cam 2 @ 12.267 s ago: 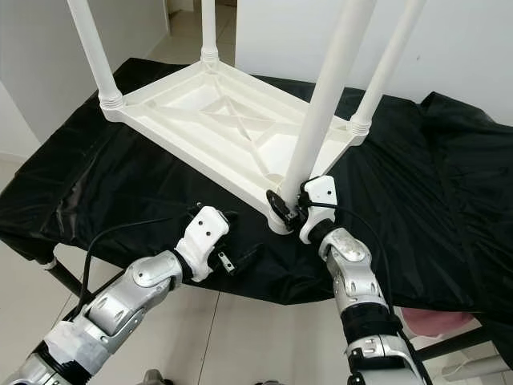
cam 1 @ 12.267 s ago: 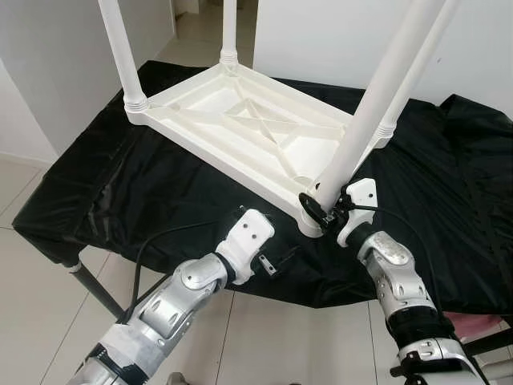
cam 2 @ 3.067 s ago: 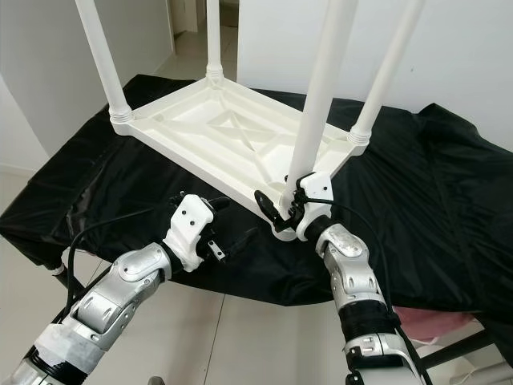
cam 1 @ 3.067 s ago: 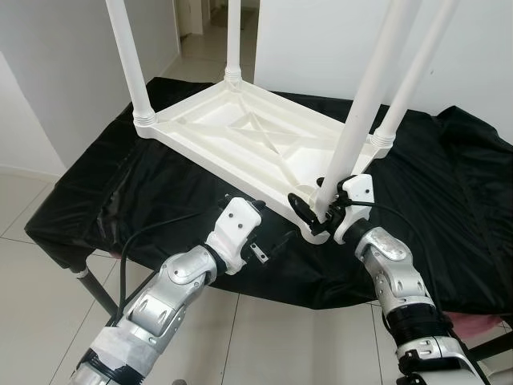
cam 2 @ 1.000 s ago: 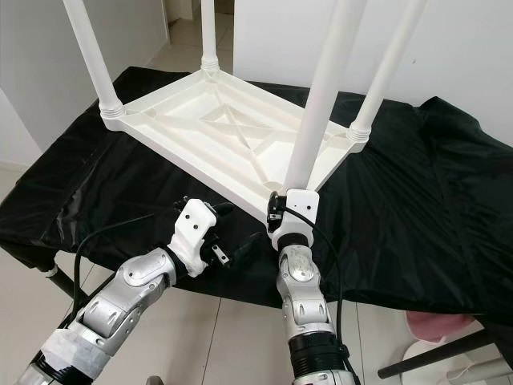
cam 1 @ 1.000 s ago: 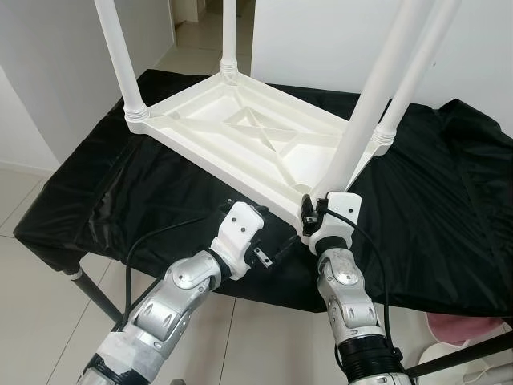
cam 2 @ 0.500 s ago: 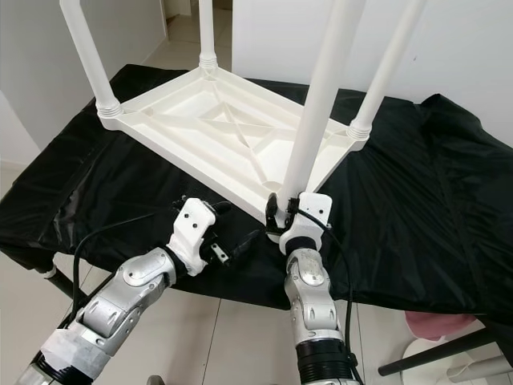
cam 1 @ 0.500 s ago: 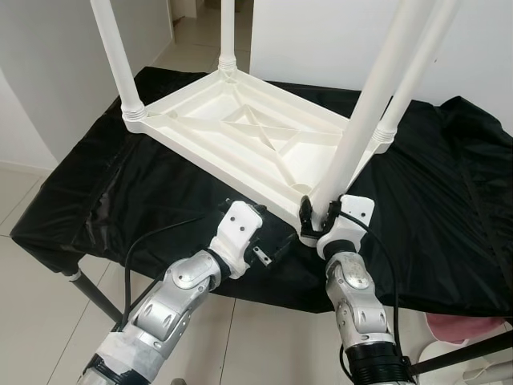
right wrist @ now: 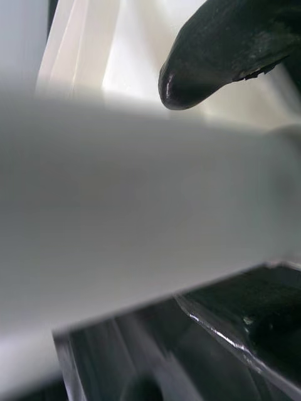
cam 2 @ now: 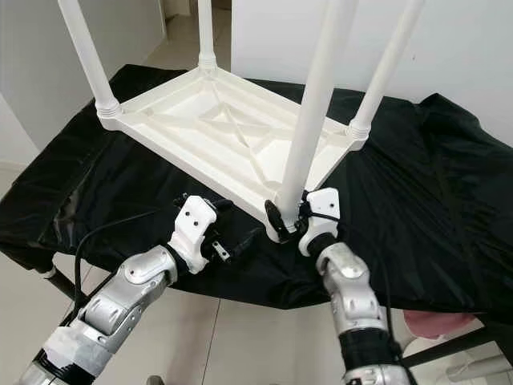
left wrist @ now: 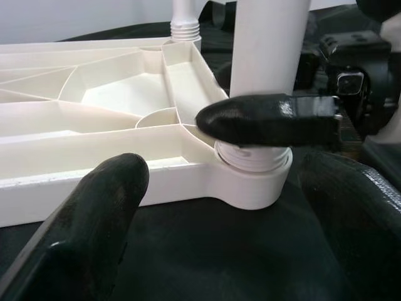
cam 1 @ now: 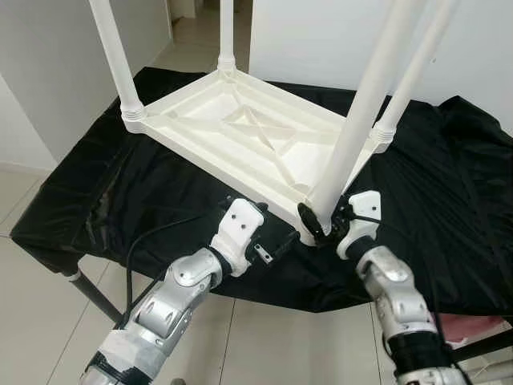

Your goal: Building children table

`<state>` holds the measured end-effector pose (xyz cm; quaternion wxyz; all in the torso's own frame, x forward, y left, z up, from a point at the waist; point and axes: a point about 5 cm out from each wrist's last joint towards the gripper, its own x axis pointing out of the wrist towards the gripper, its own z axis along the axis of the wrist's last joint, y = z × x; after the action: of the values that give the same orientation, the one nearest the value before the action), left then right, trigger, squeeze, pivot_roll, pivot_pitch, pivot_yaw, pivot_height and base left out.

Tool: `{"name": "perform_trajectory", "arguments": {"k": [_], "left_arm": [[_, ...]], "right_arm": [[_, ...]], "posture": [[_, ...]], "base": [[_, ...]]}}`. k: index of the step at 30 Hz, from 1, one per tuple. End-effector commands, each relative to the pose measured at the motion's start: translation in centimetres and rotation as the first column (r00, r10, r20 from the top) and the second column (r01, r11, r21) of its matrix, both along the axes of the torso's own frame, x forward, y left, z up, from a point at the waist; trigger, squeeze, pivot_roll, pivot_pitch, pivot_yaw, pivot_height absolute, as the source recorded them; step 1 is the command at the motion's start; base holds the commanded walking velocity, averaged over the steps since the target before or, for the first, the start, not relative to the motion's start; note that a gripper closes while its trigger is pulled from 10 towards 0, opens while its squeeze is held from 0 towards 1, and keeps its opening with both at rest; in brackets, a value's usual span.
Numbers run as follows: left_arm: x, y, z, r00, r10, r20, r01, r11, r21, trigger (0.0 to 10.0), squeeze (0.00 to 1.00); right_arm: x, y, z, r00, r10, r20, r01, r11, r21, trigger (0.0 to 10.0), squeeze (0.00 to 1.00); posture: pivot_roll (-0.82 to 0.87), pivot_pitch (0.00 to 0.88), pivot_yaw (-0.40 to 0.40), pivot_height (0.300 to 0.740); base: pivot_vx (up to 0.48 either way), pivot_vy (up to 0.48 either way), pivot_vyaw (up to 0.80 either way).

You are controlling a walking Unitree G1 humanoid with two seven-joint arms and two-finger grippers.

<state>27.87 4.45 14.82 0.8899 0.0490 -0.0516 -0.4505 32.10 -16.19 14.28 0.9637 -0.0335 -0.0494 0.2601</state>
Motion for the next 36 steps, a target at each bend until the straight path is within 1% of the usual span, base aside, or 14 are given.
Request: {"name": "perform_trajectory", "arguments": {"k": [1,4,5,6,9,19,20,21,22,25,27,30,33,36], "left_arm": [[-0.7,-0.7,-0.2,0.992,-0.13,0.001,0.129,0.991,0.029,10.0,0.0],[-0.8,-0.8,-0.2,0.991,-0.136,0.0,0.136,0.99,0.031,10.0,0.0],[-1.0,-0.7,-0.3,0.99,-0.14,-0.002,0.14,0.989,0.036,10.0,0.0],[-1.1,-0.6,-0.4,0.99,-0.142,-0.005,0.142,0.989,0.04,10.0,0.0],[-1.2,-0.2,-0.6,0.991,-0.136,-0.008,0.136,0.99,0.047,10.0,0.0],[-1.3,-0.1,-0.7,0.991,-0.13,-0.015,0.131,0.99,0.046,10.0,0.0],[-1.3,-0.1,-0.7,0.991,-0.131,-0.015,0.132,0.99,0.046,10.0,0.0],[-1.3,-0.1,-0.7,0.991,-0.131,-0.015,0.132,0.99,0.046,10.0,0.0],[-1.3,-0.2,-0.7,0.991,-0.132,-0.015,0.132,0.99,0.048,10.0,0.0],[-1.2,-0.1,-0.7,0.991,-0.136,-0.013,0.137,0.989,0.052,10.0,0.0],[-1.2,-0.1,-0.7,0.99,-0.137,-0.014,0.138,0.989,0.053,10.0,0.0],[-1.3,-0.1,-0.7,0.99,-0.141,-0.02,0.142,0.989,0.05,10.0,0.0],[-1.3,-0.1,-0.8,0.988,-0.151,-0.023,0.152,0.987,0.056,10.0,0.0],[-1.3,0.0,-0.8,0.988,-0.154,-0.023,0.155,0.986,0.058,10.0,0.0]], "right_arm": [[0.3,0.0,-0.4,0.998,0.06,-0.009,-0.06,0.998,-0.033,10.0,0.0],[0.4,-0.1,-0.3,0.997,0.075,-0.011,-0.075,0.996,-0.045,10.0,0.0],[0.7,-0.3,-0.3,0.996,0.084,-0.018,-0.085,0.995,-0.057,1.4,0.0],[1.0,-0.5,-0.4,0.995,0.093,-0.028,-0.094,0.994,-0.061,0.0,0.0],[1.3,-0.8,-0.7,0.994,0.1,-0.042,-0.104,0.991,-0.085,0.0,0.0],[0.9,-1.1,-2.2,0.985,0.142,-0.094,-0.147,0.987,-0.059,0.0,0.0],[0.9,-1.1,-2.3,0.986,0.139,-0.097,-0.145,0.988,-0.056,4.6,0.0],[0.9,-1.1,-2.3,0.986,0.139,-0.097,-0.145,0.988,-0.056,4.6,0.0],[1.0,-1.1,-2.4,0.986,0.136,-0.096,-0.142,0.988,-0.055,10.0,0.0],[1.2,-1.3,-2.6,0.994,0.018,-0.11,-0.026,0.997,-0.068,9.8,0.0],[1.3,-1.3,-2.7,0.993,-0.018,-0.119,0.009,0.997,-0.074,10.0,0.0],[1.3,-1.0,-2.9,0.988,-0.071,-0.14,0.069,0.997,-0.025,10.0,0.0],[1.0,-0.5,-3.2,0.976,-0.163,-0.145,0.163,0.987,-0.006,10.0,0.0],[0.8,-0.2,-3.4,0.966,-0.204,-0.158,0.21,0.977,0.022,10.0,0.0]], "posture": [[-0.04,0.06,-0.034,0.74],[-0.04,0.06,-0.033,0.74],[-0.04,0.06,-0.032,0.74],[-0.04,0.059,-0.034,0.74],[-0.03,0.06,-0.038,0.74],[-0.01,0.044,-0.041,0.74],[-0.01,0.043,-0.041,0.74],[-0.01,0.043,-0.041,0.74],[-0.01,0.043,-0.041,0.74],[-0.01,0.034,-0.038,0.74],[-0.01,0.031,-0.038,0.74],[-0.02,0.029,-0.037,0.74],[-0.02,0.025,-0.031,0.74],[-0.02,0.025,-0.029,0.74]], "base": [[0.0,0.0,0.0],[0.0,0.0,0.0],[0.0,0.0,0.0],[0.0,0.0,0.0],[0.0,0.0,0.0],[0.0,0.0,0.0],[0.0,0.0,0.0],[0.0,0.0,0.0],[0.0,0.0,0.0],[0.0,0.0,0.0],[0.0,0.0,0.0],[0.0,0.0,0.0],[0.0,0.0,0.0],[0.0,0.0,0.0]]}}
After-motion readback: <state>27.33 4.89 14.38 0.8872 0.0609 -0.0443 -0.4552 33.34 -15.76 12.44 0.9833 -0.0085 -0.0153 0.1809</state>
